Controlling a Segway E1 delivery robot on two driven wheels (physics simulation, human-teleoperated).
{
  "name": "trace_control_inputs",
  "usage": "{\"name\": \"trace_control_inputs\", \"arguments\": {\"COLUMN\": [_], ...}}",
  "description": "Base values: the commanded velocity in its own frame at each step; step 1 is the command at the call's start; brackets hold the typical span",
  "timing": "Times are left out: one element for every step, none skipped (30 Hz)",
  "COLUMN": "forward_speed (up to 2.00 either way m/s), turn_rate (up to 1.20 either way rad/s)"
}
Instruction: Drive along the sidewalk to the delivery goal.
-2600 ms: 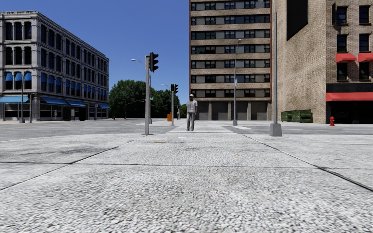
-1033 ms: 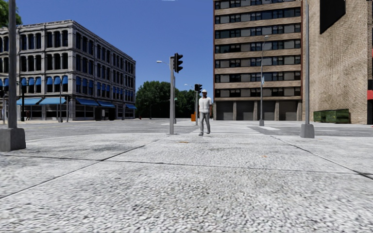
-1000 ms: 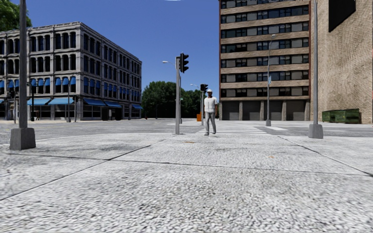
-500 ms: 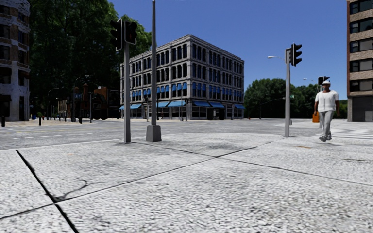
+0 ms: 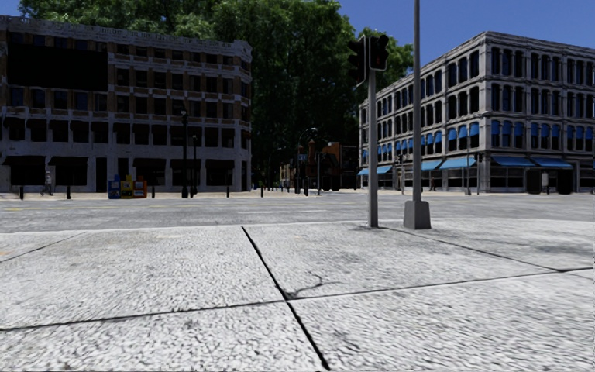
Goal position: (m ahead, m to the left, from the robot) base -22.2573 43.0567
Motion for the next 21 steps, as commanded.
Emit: {"name": "trace_control_inputs", "arguments": {"forward_speed": [0.0,0.0,0.0,0.0,0.0,0.0,0.0,0.0,0.0,0.0,0.0,0.0,0.0,0.0,0.0,0.0,0.0,0.0,0.0,0.0,0.0], "turn_rate": [1.13,1.13,1.13,1.13,1.13,1.13,1.13,1.13,1.13,1.13,1.13,1.13,1.13,1.13,1.13,1.13,1.13,1.13,1.13,1.13,1.13]}}
